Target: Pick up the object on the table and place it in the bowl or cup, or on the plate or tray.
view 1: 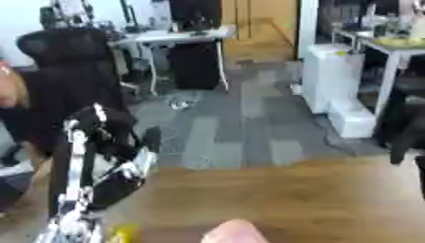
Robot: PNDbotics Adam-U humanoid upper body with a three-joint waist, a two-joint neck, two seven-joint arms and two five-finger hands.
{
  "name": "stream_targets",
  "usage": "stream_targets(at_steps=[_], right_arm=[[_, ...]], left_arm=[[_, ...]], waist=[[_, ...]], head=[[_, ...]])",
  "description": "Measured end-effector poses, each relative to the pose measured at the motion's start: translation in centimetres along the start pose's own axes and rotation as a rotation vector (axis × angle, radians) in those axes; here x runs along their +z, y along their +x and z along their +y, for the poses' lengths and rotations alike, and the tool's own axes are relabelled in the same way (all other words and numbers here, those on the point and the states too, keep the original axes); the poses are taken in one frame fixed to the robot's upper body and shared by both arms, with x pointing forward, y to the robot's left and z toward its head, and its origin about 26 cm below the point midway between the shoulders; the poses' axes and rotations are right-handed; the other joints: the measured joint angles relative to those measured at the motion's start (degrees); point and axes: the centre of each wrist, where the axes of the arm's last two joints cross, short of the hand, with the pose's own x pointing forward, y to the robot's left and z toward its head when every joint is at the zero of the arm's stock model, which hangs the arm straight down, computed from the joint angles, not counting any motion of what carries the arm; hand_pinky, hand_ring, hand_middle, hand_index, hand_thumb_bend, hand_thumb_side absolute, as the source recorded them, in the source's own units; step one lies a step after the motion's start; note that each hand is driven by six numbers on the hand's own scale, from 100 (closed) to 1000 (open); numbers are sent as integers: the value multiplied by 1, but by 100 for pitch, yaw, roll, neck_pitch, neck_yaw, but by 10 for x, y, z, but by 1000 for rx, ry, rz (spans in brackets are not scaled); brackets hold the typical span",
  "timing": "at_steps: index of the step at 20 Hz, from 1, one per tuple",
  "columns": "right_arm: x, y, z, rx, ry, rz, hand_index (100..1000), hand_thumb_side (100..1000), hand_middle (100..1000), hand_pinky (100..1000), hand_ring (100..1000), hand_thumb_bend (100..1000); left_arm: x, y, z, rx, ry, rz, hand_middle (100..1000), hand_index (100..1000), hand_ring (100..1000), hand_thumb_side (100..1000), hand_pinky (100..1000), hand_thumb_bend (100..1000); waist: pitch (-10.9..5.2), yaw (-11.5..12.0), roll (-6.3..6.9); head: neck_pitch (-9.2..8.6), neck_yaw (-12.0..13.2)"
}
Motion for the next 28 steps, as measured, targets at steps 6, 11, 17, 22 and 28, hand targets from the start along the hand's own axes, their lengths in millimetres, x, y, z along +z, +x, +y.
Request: stream_targets(at_steps=[6,11,17,22,28], right_arm=[[0,0,0,0,16,1,1000,1000,571,304,443,100],[0,0,0,-4,26,8,1000,1000,577,301,441,100],[0,-1,1,-11,33,17,1000,1000,577,298,437,100],[1,-2,2,-20,34,22,1000,1000,581,295,436,100],[2,-3,3,-26,30,32,1000,1000,612,301,462,100]], left_arm=[[1,5,3,49,13,1,487,615,413,650,127,341],[6,6,-1,189,4,47,603,745,518,751,217,394],[11,4,-5,384,-27,77,620,751,535,780,248,400],[13,2,-6,437,-49,78,672,773,599,772,342,444],[16,-2,-7,458,-39,76,801,878,759,769,545,507]], waist=[[-6,19,1],[-6,-11,2],[6,-48,2],[14,-50,2],[28,-49,2]], head=[[-956,326],[-1200,570],[-781,790],[30,921],[1189,923]])
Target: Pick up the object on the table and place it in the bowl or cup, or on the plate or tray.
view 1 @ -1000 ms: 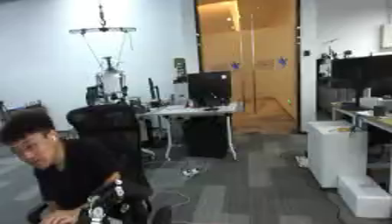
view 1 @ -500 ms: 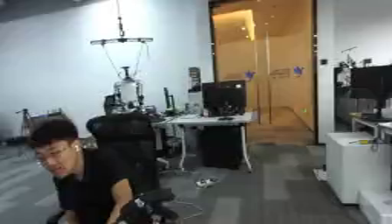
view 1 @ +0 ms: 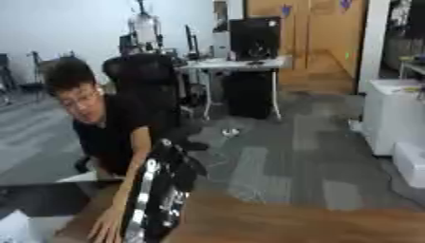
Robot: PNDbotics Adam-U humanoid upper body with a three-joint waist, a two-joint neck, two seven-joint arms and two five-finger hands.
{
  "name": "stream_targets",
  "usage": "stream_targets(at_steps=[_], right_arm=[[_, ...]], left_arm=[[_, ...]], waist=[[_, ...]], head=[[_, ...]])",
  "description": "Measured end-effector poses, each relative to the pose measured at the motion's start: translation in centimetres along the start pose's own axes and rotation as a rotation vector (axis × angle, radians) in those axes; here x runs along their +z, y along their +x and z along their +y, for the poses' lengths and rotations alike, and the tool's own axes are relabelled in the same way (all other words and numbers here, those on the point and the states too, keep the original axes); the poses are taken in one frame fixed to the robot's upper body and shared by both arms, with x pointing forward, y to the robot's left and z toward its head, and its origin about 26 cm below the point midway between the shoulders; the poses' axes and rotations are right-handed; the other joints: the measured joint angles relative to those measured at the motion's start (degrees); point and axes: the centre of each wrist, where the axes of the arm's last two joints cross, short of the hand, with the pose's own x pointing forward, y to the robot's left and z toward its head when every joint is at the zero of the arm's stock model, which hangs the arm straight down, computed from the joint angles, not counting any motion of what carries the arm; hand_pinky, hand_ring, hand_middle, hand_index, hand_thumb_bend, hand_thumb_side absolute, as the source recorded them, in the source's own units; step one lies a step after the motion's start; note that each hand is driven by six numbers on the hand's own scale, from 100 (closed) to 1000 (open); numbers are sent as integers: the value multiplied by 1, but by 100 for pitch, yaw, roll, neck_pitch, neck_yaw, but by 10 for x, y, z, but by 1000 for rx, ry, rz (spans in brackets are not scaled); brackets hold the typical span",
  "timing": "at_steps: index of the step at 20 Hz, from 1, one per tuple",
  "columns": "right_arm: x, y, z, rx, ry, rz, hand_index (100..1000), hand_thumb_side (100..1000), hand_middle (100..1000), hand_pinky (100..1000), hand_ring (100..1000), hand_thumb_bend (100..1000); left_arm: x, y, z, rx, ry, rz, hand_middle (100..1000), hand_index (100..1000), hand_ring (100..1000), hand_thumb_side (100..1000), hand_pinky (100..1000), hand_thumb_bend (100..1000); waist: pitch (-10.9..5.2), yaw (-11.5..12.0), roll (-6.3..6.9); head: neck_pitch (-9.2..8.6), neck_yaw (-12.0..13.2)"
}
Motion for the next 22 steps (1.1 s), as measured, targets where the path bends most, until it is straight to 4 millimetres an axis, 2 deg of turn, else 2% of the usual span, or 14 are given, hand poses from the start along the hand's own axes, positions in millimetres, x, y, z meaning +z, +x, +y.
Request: stream_targets(at_steps=[3,4,5,6,7,8,11,13,16,17,19,20,21,22], right_arm=[[1,-1,0,-2,-3,2,1000,1000,690,348,526,100],[2,-1,0,-3,-5,4,1000,1000,690,348,526,100],[3,-2,0,-3,-5,4,1000,1000,772,438,608,122],[3,-2,0,-2,0,2,1000,1000,764,427,599,120],[3,-2,0,-1,10,-2,1000,1000,839,531,691,146],[3,-2,1,2,23,-6,1000,1000,859,561,716,153],[3,-2,0,14,66,-16,1000,1000,865,587,728,158],[4,-3,0,18,84,-16,1000,1000,850,574,711,154],[4,-3,0,19,93,-18,1000,1000,832,553,687,148],[4,-3,0,19,93,-18,1000,1000,817,531,663,159],[4,-4,0,20,92,-16,1000,1000,808,518,648,172],[5,-4,-1,21,91,-15,1000,1000,809,521,650,169],[5,-4,-1,23,90,-13,1000,1000,801,509,636,177],[5,-4,-1,26,91,-12,1000,1000,796,503,631,179]], left_arm=[[1,-3,0,2,-1,7,826,909,784,743,567,537],[1,-4,0,2,-1,7,826,909,784,743,567,537],[2,-4,0,2,-1,7,848,933,811,738,594,546],[2,-5,0,3,-1,5,845,931,808,738,591,547],[2,-5,0,3,-1,5,872,954,840,758,626,523],[2,-7,0,-1,-2,9,878,959,844,763,628,497],[4,-13,1,-68,-13,59,862,932,810,829,548,303],[6,-19,3,-175,-18,152,858,923,802,816,533,253],[6,-21,4,-341,-24,282,852,916,795,778,520,259],[6,-21,4,-394,-26,314,842,912,783,726,486,308],[6,-23,5,-525,-50,380,831,891,769,697,455,385],[4,-25,5,-597,-70,406,833,895,771,703,459,371],[3,-26,7,-673,-95,430,829,886,768,675,469,417],[1,-29,9,-756,-126,451,829,884,768,678,480,419]], waist=[[9,1,0],[9,2,0],[9,2,0],[9,4,0],[9,5,0],[12,6,0],[40,6,0],[76,3,0],[114,-1,0],[123,-3,-1],[126,-57,-15],[126,-77,-26],[126,-85,-34],[126,-95,-33]], head=[[613,-58],[815,-95],[999,-124],[1182,-156],[1318,-192],[1412,-208],[1544,-310],[1578,-360],[1583,-413],[1583,-444],[1583,-488],[1583,-504],[1583,-505],[1583,-506]])
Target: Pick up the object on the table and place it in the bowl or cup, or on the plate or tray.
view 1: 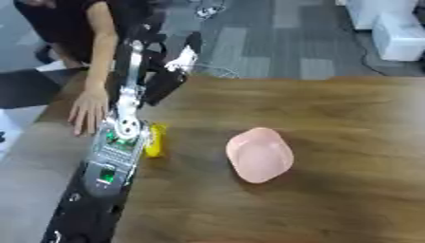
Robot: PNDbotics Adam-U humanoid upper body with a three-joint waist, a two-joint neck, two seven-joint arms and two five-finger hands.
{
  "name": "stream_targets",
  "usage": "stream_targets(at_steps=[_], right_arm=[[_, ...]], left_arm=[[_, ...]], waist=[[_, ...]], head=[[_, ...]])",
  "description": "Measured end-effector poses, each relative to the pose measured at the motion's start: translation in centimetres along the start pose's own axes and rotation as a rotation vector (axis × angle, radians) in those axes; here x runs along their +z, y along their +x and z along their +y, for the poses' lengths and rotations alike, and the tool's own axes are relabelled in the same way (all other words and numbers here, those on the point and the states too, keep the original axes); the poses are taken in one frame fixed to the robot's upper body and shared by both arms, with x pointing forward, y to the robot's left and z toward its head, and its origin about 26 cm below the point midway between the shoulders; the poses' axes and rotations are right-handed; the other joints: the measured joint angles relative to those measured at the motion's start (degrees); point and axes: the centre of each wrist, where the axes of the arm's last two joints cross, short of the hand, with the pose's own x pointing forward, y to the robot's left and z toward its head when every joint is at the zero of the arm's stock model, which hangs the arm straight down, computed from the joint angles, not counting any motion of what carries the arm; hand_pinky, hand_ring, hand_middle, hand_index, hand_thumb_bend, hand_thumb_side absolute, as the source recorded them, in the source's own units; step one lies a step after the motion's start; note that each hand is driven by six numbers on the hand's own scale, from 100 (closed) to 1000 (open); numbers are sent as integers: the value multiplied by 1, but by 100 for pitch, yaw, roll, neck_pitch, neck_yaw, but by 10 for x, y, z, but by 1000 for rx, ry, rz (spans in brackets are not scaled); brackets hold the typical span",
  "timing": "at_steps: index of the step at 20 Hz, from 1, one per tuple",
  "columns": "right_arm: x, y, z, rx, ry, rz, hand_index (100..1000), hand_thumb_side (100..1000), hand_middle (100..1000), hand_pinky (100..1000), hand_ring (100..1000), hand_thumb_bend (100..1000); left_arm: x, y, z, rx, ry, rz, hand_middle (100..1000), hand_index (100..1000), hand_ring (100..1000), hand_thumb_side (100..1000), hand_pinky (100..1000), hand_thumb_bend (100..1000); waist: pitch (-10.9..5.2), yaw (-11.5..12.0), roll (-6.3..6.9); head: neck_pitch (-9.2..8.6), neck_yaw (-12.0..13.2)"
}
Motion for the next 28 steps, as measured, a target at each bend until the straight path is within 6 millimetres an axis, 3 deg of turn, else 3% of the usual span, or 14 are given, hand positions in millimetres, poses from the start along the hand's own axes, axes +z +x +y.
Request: stream_targets(at_steps=[7,13,20,24,28], right_arm=[[1,-1,-1,12,9,15,1000,1000,776,472,601,192],[4,-2,-2,15,5,41,1000,1000,768,460,585,182],[4,-2,-2,16,-4,51,1000,1000,763,447,572,181],[5,-2,-3,21,-7,54,1000,1000,762,442,564,180],[5,-2,-3,20,-8,55,1000,1000,762,436,559,180]], left_arm=[[-32,-34,-4,-552,-209,110,857,892,812,654,582,443],[-41,-81,-35,-829,-275,349,860,893,815,637,593,433],[-19,-91,-73,-814,-257,533,818,862,763,713,495,289],[6,-85,-89,-733,-257,594,816,861,761,725,494,268],[14,-80,-91,-704,-245,603,817,862,762,718,503,266]], waist=[[-5,-45,81],[-11,-43,107],[-12,-3,136],[-12,24,136],[-12,27,139]], head=[[1,-1],[1,1],[2,-1],[2,-51],[2,-54]])
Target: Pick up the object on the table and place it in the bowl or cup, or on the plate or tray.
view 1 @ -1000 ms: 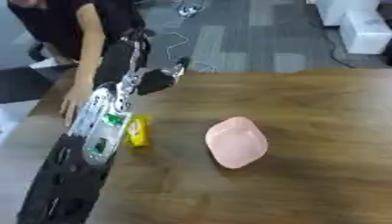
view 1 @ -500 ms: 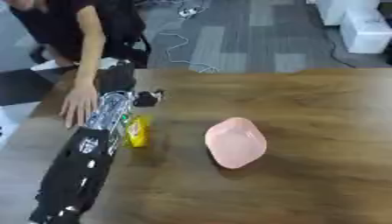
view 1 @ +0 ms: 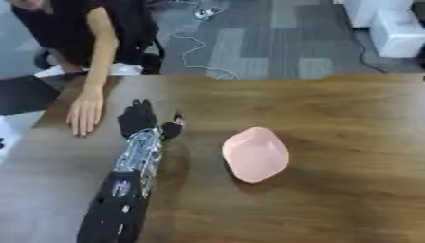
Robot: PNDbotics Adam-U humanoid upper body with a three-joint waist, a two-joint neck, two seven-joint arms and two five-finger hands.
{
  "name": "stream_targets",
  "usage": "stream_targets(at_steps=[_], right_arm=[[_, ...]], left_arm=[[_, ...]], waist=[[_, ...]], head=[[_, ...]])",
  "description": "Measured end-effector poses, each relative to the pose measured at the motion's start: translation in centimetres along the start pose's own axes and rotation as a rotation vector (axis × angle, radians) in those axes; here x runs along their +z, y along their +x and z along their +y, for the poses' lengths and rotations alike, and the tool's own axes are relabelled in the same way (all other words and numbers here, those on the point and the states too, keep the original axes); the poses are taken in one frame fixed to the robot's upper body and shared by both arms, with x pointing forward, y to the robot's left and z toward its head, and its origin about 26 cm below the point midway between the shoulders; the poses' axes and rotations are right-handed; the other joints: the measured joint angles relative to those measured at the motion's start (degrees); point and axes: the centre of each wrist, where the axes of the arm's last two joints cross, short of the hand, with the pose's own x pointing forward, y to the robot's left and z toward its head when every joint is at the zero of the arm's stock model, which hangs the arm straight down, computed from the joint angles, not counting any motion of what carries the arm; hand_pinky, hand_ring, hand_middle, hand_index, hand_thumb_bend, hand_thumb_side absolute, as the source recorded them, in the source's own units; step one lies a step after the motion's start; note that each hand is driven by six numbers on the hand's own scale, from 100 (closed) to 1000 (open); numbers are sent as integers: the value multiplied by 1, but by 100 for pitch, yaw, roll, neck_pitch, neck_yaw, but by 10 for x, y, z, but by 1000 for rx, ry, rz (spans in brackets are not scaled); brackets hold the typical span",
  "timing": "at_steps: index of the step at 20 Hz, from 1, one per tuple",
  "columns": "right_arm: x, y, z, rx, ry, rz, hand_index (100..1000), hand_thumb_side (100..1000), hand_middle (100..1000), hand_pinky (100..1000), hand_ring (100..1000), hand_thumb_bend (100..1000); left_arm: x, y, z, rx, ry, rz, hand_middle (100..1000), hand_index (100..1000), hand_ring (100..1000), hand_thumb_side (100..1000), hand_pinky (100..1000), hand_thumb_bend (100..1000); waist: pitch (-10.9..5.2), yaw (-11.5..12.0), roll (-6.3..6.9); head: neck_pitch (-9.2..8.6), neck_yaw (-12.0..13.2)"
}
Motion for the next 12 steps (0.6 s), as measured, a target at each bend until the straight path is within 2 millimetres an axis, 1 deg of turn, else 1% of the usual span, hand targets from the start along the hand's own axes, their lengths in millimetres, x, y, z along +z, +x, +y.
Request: stream_targets(at_steps=[5,9,10,11,12], right_arm=[[-1,0,0,-1,1,0,1000,1000,759,424,550,170],[-1,0,0,-9,-6,-1,1000,1000,753,411,540,164],[-1,0,0,-12,-8,0,1000,1000,750,406,536,158],[-1,0,0,-15,-10,-1,1000,1000,750,407,537,160],[-2,0,0,-18,-12,-2,1000,1000,747,401,533,155]], left_arm=[[4,-4,-5,-10,-7,10,821,865,769,723,525,254],[5,-6,-10,-32,-5,13,823,866,775,703,547,256],[5,-7,-11,-41,-2,12,825,868,780,683,558,279],[4,-7,-13,-50,-1,10,825,867,777,689,554,270],[3,-8,-14,-62,5,9,833,883,791,684,571,323]], waist=[[0,2,2],[0,0,1],[0,-1,0],[1,-4,0],[1,-8,-1]], head=[[0,0],[0,0],[0,0],[0,1],[0,1]])
